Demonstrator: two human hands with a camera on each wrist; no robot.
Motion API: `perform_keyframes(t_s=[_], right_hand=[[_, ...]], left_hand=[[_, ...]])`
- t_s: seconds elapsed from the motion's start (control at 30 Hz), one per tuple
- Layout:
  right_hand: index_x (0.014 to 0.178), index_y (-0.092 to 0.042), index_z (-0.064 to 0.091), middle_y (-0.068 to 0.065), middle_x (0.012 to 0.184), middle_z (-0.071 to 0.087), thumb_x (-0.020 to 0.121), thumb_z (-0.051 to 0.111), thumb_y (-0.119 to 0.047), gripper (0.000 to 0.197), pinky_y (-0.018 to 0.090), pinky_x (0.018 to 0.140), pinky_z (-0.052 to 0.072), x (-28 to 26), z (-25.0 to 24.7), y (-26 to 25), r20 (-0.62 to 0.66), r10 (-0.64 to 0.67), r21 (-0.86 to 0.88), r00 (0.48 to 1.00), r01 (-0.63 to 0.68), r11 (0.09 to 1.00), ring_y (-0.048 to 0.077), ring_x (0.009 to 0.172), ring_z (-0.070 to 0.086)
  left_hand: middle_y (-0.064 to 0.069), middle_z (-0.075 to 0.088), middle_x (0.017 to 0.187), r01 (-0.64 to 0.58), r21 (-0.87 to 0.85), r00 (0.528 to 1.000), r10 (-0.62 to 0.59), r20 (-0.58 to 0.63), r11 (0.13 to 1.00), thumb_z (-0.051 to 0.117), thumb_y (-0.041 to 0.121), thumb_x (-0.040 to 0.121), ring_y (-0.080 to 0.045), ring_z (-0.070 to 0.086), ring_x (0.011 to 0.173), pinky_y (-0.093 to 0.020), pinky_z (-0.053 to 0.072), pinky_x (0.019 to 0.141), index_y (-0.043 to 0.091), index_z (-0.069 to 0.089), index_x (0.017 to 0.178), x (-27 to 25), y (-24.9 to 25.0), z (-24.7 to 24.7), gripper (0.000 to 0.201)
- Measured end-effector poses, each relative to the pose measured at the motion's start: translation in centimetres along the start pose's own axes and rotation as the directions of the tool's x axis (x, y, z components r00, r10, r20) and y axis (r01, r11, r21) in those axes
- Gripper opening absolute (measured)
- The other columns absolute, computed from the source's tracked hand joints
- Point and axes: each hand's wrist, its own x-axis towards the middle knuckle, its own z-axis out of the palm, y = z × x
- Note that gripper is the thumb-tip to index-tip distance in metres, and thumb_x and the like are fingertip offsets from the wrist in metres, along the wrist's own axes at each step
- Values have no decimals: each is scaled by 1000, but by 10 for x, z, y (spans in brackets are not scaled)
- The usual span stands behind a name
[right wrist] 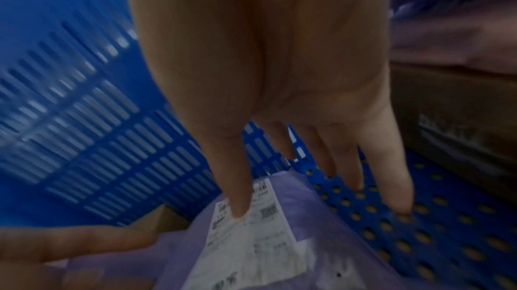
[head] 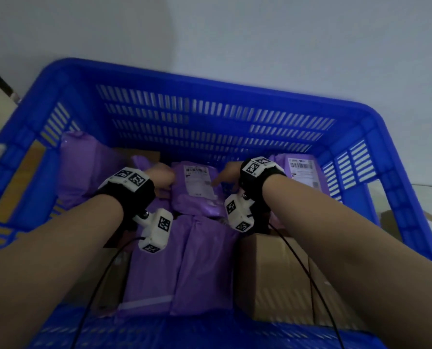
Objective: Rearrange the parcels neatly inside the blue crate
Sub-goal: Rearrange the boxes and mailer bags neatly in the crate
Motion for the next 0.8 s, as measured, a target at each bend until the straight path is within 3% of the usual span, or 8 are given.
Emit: perform_keyframes(t_s=[0.07,0.13,0.23,0.43,0.57,0.63,0.73,0.8], right_hand=[[116,-7,56,14,114,56,84,69,-34,44,37,85,47,10,4,2,46,33,30,998,-34,999,29,103,57],[127,-8,51,15,124,55,83,70,-33,54,39,93,48,22,7,5,75,57,64,996,-62,996,31,113,56],[137,-2,42,17,134,52,80,74,-25,69,50,98,47,37,12,9,135,82,227,987,-111,968,36,117,56],[131,-3,50,16,136,52,70,82,-20,71,47,100,47,51,6,19,232,58,418,971,-153,896,30,113,56],[136,-2,47,18,133,54,72,81,-19,74,51,97,48,48,4,16,264,59,338,963,-150,929,32,115,56],[121,2,57,17,111,63,71,82,-18,60,46,88,52,49,3,18,207,66,279,976,-124,952,30,96,61],[77,-7,63,14,83,63,69,83,-23,27,34,69,47,46,-2,24,128,65,227,990,-93,970,26,78,58],[67,-12,63,10,75,64,71,81,-25,23,33,67,45,39,-7,27,95,62,232,994,-83,969,23,74,57]], left_hand=[[-12,49,73,47,5,999,-47,12,999,38,-6,91,-22,50,62,-38,48,73,9,46,76,2,3,1,23],[-18,51,81,64,33,998,-65,25,997,38,-9,88,-26,51,68,-42,48,76,1,50,87,7,6,1,16],[-22,55,99,87,67,994,-91,52,994,41,-8,88,-31,55,86,-47,48,84,-4,53,114,17,6,3,29],[-18,59,92,114,134,989,-124,74,984,49,-9,88,-25,57,77,-38,53,75,-3,56,101,25,9,7,16],[-22,62,112,99,181,990,-116,82,979,53,-8,85,-29,59,89,-37,53,66,-5,53,120,24,7,8,35],[-22,62,108,90,199,993,-104,64,976,54,-8,85,-29,58,89,-39,52,73,-5,52,122,21,8,8,37],[-16,59,87,76,213,994,-90,59,974,56,-6,85,-25,56,77,-40,51,78,-5,51,121,17,7,7,37],[-19,62,97,67,210,994,-84,75,976,56,-7,85,-27,57,85,-43,52,84,-5,53,120,13,6,6,35]])
